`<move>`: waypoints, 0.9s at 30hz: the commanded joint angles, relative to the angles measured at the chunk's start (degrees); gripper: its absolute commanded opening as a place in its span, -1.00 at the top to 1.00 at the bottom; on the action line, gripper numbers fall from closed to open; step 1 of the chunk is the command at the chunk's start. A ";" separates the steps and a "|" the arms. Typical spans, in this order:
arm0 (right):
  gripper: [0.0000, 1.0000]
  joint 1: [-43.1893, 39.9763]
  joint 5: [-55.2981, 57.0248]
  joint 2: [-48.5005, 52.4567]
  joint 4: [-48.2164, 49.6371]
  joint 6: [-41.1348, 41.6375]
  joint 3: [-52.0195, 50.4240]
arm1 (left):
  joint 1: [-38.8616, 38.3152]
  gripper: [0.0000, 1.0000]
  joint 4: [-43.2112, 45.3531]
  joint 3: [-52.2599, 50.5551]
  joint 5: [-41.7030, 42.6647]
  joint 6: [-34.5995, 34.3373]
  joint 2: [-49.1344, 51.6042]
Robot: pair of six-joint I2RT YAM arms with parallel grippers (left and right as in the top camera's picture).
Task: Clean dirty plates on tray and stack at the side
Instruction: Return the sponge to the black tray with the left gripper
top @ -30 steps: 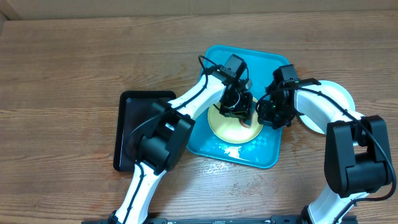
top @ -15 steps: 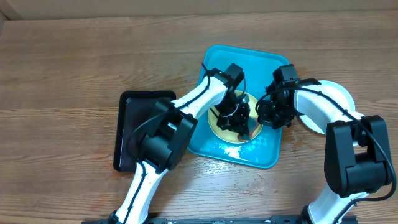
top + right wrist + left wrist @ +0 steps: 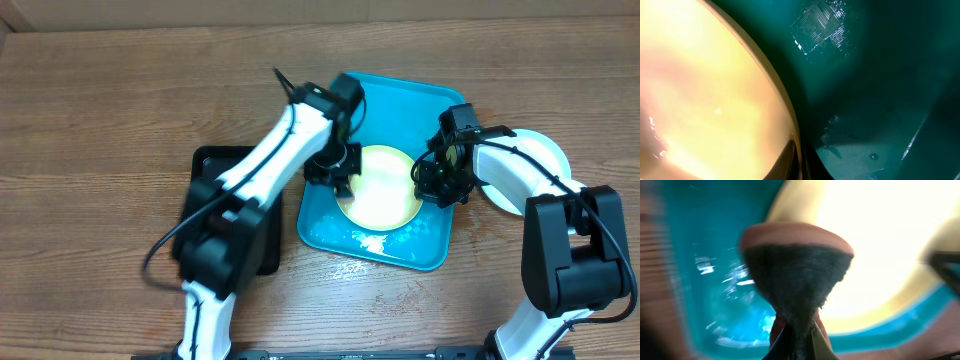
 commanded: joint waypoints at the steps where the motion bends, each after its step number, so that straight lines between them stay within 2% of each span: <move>1: 0.92 0.46 3.41 2.08 0.42 -0.04 -1.38 | 1.05 0.91 -2.08 0.04 -9.07 -0.17 -12.85; 6: 0.92 0.46 3.39 2.08 0.42 -0.04 -1.38 | 4.96 0.91 -9.92 0.02 -24.02 -3.61 -21.05; 11: 0.92 0.46 3.39 2.08 0.17 -0.04 -1.38 | 10.19 0.91 -14.58 -2.86 -22.23 -3.61 -22.10; 13: 0.92 0.46 3.39 2.08 0.22 -0.04 -1.38 | 11.58 0.91 -12.57 -8.02 -22.40 -3.61 -22.10; 16: 0.92 0.46 3.45 2.08 0.37 -0.07 -1.38 | 13.66 0.92 -4.68 -19.15 -22.38 -3.61 -22.10; 21: 0.92 0.44 3.56 2.08 0.74 -0.07 -1.38 | 17.81 0.91 8.70 -33.59 -15.02 -3.61 -22.10; 25: 0.92 0.46 3.56 1.62 0.50 -0.07 -1.01 | 20.37 0.88 10.27 -34.47 -11.89 -3.34 -22.29; 27: 0.92 0.46 3.56 0.48 -0.52 -0.07 -0.31 | 20.90 0.63 9.44 -33.35 -10.97 -2.14 -22.75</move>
